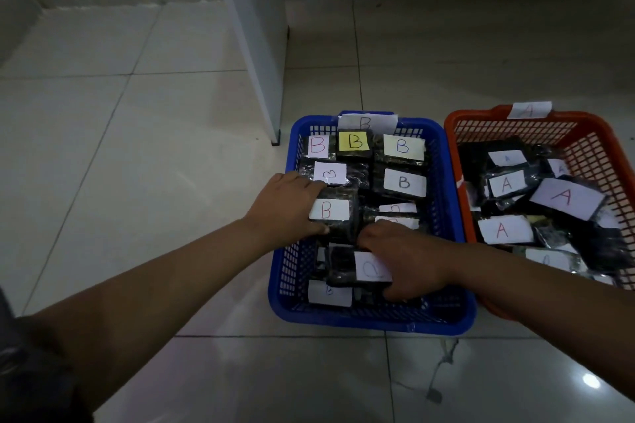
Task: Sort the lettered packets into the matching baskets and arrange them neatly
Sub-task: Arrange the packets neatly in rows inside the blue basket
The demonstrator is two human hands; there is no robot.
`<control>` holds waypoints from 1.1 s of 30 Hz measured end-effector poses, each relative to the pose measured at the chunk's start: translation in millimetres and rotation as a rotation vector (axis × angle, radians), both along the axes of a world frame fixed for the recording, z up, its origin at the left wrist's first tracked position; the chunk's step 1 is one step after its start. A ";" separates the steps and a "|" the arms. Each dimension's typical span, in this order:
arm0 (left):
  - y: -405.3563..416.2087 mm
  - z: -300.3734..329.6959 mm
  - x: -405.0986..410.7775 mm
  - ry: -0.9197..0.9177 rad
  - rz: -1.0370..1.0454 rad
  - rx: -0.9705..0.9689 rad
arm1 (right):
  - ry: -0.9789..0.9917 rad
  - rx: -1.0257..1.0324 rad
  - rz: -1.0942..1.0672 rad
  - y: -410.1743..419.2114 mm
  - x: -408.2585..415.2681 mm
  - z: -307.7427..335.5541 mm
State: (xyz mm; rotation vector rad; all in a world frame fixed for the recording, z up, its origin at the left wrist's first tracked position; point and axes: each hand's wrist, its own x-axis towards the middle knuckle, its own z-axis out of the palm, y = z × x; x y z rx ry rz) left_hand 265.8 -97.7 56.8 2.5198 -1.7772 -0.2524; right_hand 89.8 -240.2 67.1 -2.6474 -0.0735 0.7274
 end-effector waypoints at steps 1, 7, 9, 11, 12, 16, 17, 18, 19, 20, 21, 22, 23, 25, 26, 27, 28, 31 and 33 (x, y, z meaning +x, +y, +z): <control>-0.5 0.4 0.9 -0.010 -0.001 -0.005 | 0.023 -0.015 0.017 0.1 1.5 -1.3; -0.9 1.9 -1.9 -0.060 -0.025 -0.047 | 0.124 -0.132 0.180 9.5 2.7 -13.5; -1.9 1.1 -2.3 -0.049 -0.034 -0.042 | 0.128 -0.123 0.164 6.9 3.3 -13.0; -2.8 -0.6 -4.1 -0.027 -0.036 -0.038 | 0.122 -0.086 0.122 -0.6 1.8 -11.7; -2.4 -1.9 -5.4 -0.015 -0.038 -0.042 | 0.117 -0.062 0.094 -4.7 -0.6 -11.6; 1.1 -8.8 -9.8 -0.041 -0.061 -0.065 | 0.088 -0.011 0.032 -12.8 -17.6 -15.2; 1.3 -9.6 -9.8 -0.072 -0.072 -0.055 | 0.082 -0.009 0.038 -11.9 -21.9 -16.3; 1.4 -11.2 -9.4 -0.105 -0.091 -0.036 | 0.070 -0.004 0.042 -10.5 -25.3 -17.3; 2.0 -11.7 -9.8 -0.141 -0.120 0.004 | 0.057 0.007 0.039 -8.8 -27.8 -17.2; 2.6 -14.4 -10.2 -0.186 -0.155 0.043 | 0.052 0.020 0.026 -6.9 -29.0 -15.9; 2.6 -17.4 -10.9 -0.232 -0.176 0.098 | 0.053 0.031 0.013 -5.8 -29.3 -13.7; 2.3 -18.5 -12.2 -0.271 -0.184 0.144 | 0.059 0.035 0.006 -5.6 -29.0 -11.8; 1.1 -19.0 -14.2 -0.299 -0.175 0.177 | 0.064 0.037 0.005 -5.4 -28.5 -10.6; -3.5 -22.6 -16.7 -0.314 -0.173 0.213 | 0.073 0.040 0.009 -4.8 -27.8 -11.2; -6.1 -23.8 -17.6 -0.286 -0.176 0.227 | 0.082 0.043 0.013 -4.2 -28.3 -12.6; -8.7 -23.4 -19.4 -0.243 -0.164 0.277 | 0.090 0.044 0.020 -3.5 -29.0 -14.6; -10.5 -24.9 -19.6 -0.207 -0.149 0.294 | 0.092 0.042 0.021 -3.1 -29.6 -16.6; -16.2 -23.3 -24.7 -0.159 -0.095 0.341 | 0.081 0.044 0.003 -3.9 -30.5 -19.8; -20.0 -19.2 -27.7 -0.179 -0.098 0.399 | 0.062 0.057 -0.014 -4.6 -30.7 -18.8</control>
